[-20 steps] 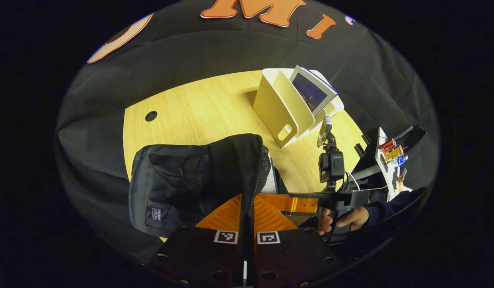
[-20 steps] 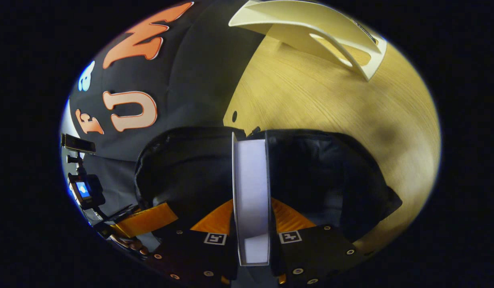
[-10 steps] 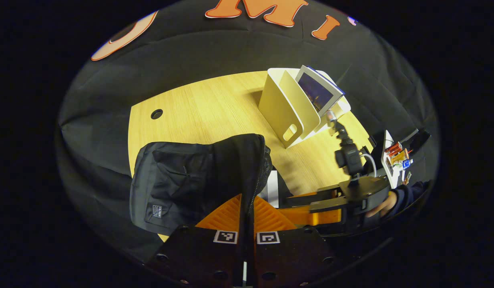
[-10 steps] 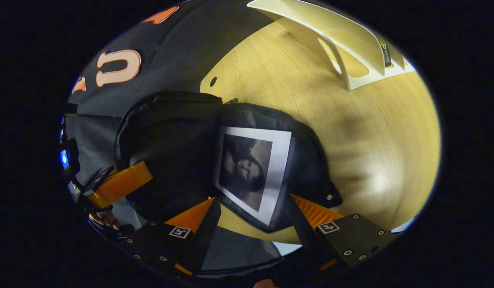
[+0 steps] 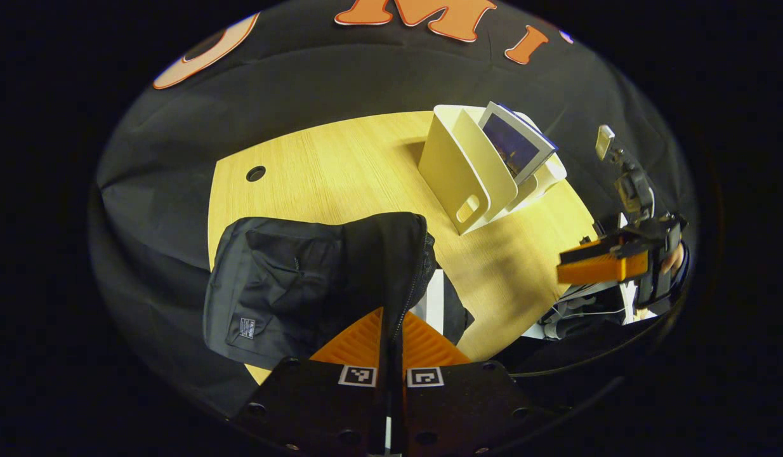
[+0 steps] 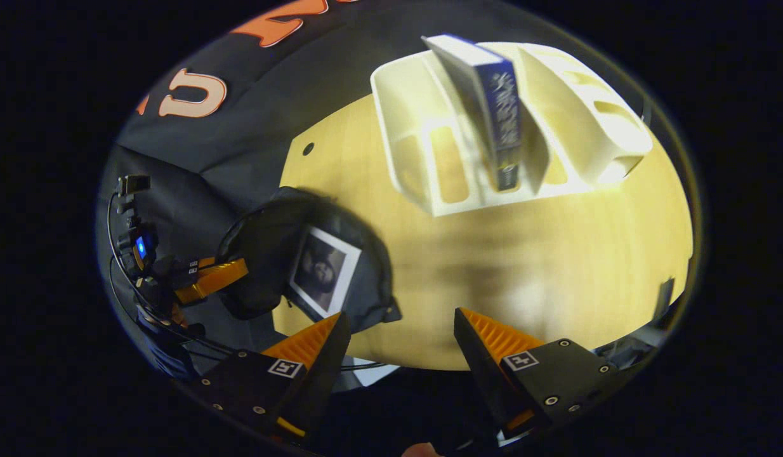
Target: Open the schoolbag, grab two books from the bookshelf and put them into the schoolbag.
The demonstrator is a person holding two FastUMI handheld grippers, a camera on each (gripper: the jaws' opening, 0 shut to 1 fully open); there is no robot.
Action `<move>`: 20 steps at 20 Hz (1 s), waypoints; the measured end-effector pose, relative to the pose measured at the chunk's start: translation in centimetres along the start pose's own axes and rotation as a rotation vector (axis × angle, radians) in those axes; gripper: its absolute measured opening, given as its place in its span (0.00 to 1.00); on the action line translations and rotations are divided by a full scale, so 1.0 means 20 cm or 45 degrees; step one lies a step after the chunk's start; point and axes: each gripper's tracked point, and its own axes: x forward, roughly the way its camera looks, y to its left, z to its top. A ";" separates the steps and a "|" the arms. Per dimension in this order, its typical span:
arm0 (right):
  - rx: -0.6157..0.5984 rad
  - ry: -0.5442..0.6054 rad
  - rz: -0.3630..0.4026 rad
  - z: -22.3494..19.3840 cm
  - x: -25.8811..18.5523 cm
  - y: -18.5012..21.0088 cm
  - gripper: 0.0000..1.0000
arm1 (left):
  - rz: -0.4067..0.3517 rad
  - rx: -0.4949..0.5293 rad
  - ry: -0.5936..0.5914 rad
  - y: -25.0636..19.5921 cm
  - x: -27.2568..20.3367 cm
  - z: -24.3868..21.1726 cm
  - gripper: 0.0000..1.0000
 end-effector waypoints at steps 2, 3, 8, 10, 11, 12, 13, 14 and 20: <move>-0.047 0.000 -0.072 0.09 -0.10 -0.10 0.99 | 0.005 -0.008 0.004 -0.01 0.02 0.00 0.04; -0.065 -0.005 -0.092 0.15 -0.15 -0.13 0.99 | 0.009 -0.015 0.005 -0.01 0.02 0.00 0.04; -0.208 -0.006 -0.148 0.45 -0.29 -0.18 0.99 | 0.028 -0.057 0.006 -0.01 0.02 0.00 0.04; -0.256 -0.010 -0.164 0.59 -0.31 -0.16 0.99 | 0.041 -0.084 0.002 0.01 0.03 0.00 0.04; -0.273 0.004 -0.163 0.65 -0.32 -0.14 0.98 | 0.043 -0.098 -0.005 0.01 0.03 0.00 0.04; -0.293 0.009 -0.161 0.71 -0.32 -0.13 0.99 | 0.046 -0.115 -0.007 0.01 0.02 0.00 0.04; -0.320 0.024 -0.165 0.77 -0.31 -0.12 0.99 | 0.049 -0.129 -0.011 0.02 0.03 -0.01 0.04; -0.339 0.033 -0.167 0.83 -0.29 -0.11 0.99 | 0.052 -0.147 -0.012 0.02 0.03 -0.01 0.04; -0.268 0.125 -0.229 1.05 -0.07 -0.23 0.99 | 0.060 -0.255 -0.032 0.06 0.00 -0.02 0.04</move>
